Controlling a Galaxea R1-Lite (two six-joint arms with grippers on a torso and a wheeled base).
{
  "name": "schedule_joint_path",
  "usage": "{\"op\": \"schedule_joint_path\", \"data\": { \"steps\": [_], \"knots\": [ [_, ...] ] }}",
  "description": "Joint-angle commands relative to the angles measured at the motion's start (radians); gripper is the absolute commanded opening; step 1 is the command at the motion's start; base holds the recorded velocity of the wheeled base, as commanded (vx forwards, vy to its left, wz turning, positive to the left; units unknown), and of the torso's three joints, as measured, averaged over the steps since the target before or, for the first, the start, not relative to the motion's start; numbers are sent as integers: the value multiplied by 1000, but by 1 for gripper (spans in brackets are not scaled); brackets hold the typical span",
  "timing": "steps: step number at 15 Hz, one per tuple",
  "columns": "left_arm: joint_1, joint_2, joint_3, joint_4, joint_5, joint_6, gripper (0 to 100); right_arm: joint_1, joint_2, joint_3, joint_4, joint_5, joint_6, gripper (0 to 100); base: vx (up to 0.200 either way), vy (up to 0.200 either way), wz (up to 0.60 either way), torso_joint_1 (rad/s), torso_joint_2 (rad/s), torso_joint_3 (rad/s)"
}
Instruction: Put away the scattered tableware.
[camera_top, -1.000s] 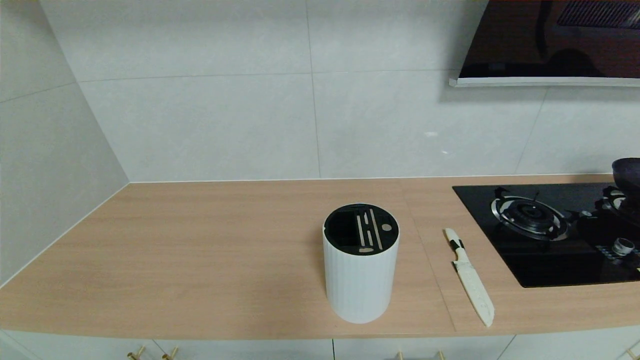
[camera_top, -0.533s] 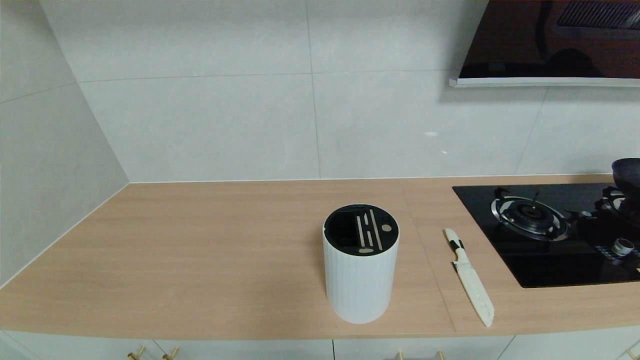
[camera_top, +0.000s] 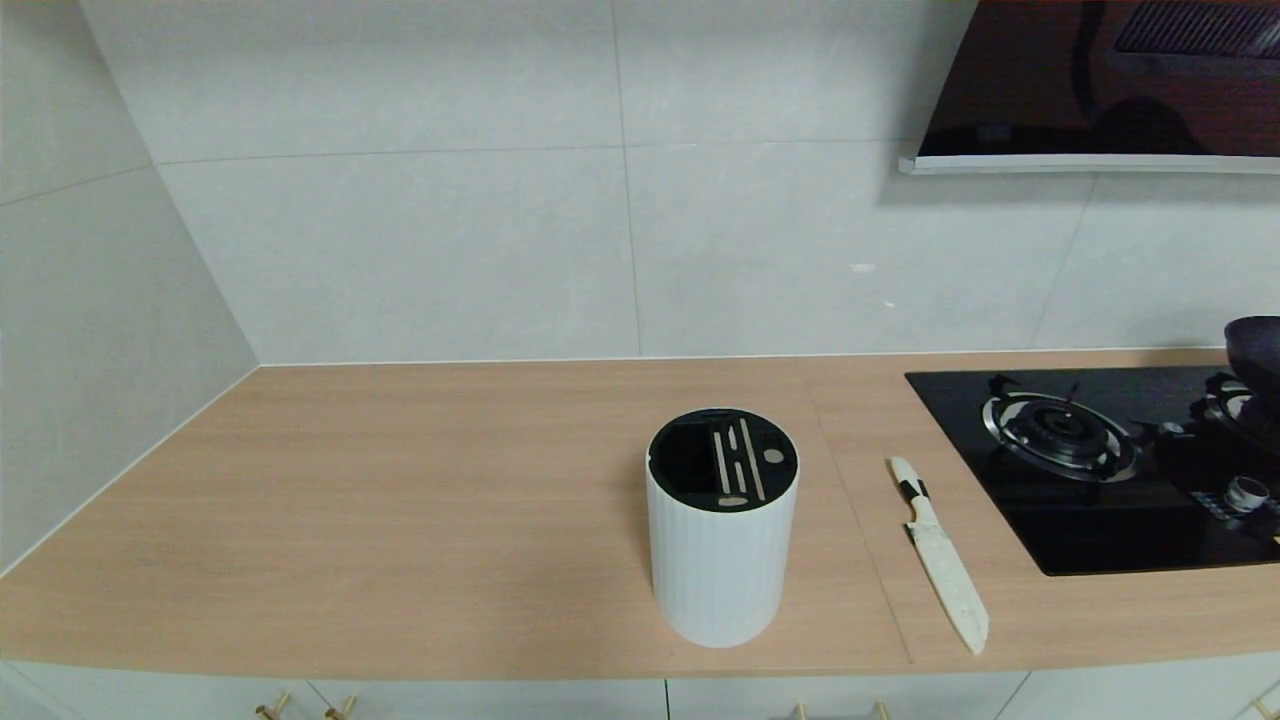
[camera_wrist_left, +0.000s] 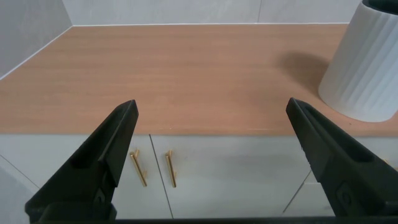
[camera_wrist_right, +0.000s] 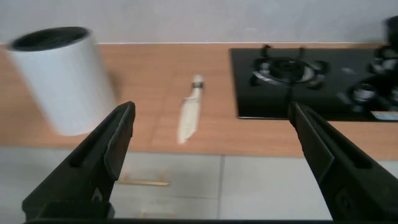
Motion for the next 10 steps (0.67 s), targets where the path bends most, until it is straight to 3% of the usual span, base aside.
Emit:
{"op": "schedule_joint_path", "data": {
  "steps": [1,5,7,10],
  "knots": [
    [1,0,0,0,0,0,100,1,193,-95,11,62,3,100,0,0,0,0,0,0],
    [1,0,0,0,0,0,100,66,593,-245,8,84,2,100,0,0,0,0,0,0],
    [1,0,0,0,0,-2,100,162,805,-303,-8,78,3,100,0,0,0,0,0,0],
    [1,0,0,0,0,-2,100,222,1081,-349,-149,39,5,100,0,0,0,0,0,0]
  ]
}}
